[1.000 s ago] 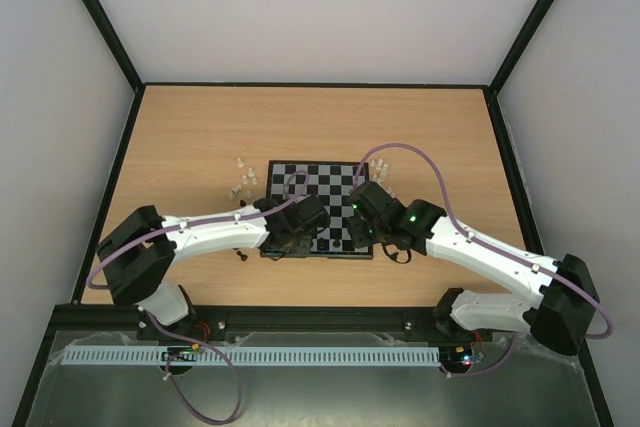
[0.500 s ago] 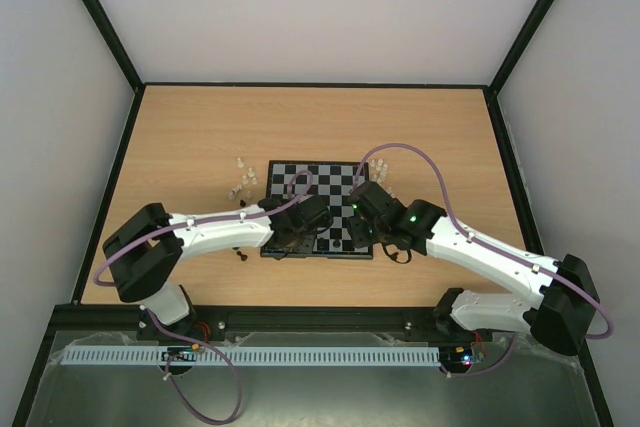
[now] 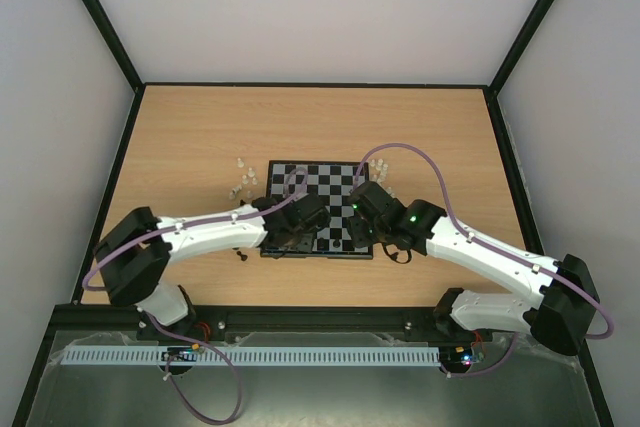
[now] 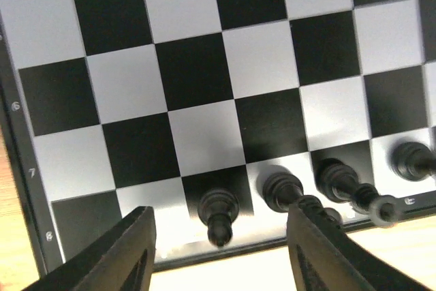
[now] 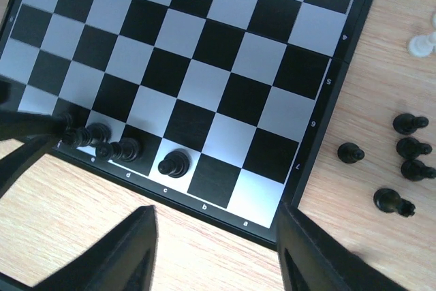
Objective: Set up the chess pieces on the board
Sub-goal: Place the chess piece on the chessboard, then pick up the chess piece at the center of the board.
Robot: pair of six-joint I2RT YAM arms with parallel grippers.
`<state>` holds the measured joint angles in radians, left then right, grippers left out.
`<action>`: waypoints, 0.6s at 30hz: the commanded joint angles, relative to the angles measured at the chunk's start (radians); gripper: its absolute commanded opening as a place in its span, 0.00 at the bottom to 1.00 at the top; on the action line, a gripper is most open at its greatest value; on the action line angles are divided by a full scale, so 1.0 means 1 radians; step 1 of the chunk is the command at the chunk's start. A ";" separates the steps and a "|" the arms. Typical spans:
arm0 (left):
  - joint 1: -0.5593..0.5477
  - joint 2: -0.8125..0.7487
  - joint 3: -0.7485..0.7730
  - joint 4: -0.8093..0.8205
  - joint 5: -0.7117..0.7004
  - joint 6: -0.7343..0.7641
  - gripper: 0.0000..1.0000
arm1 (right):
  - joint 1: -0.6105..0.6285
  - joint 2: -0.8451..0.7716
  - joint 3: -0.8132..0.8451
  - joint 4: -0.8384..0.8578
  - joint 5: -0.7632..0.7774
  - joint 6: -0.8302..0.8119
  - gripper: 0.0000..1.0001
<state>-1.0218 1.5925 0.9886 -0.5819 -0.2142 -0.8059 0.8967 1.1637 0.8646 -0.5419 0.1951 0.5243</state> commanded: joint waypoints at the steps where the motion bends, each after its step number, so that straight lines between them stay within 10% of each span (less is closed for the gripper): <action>1: -0.001 -0.129 0.031 -0.055 -0.042 -0.014 0.61 | -0.003 -0.014 0.002 -0.052 0.029 0.015 0.52; 10: 0.007 -0.399 -0.079 -0.029 -0.167 -0.031 0.99 | -0.015 0.022 -0.018 -0.043 0.060 0.102 0.98; 18: 0.031 -0.571 -0.184 0.024 -0.203 -0.049 0.99 | -0.024 0.044 -0.082 -0.011 0.078 0.267 0.99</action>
<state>-1.0111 1.0962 0.8459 -0.5838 -0.3763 -0.8417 0.8780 1.1999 0.8234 -0.5476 0.2604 0.6933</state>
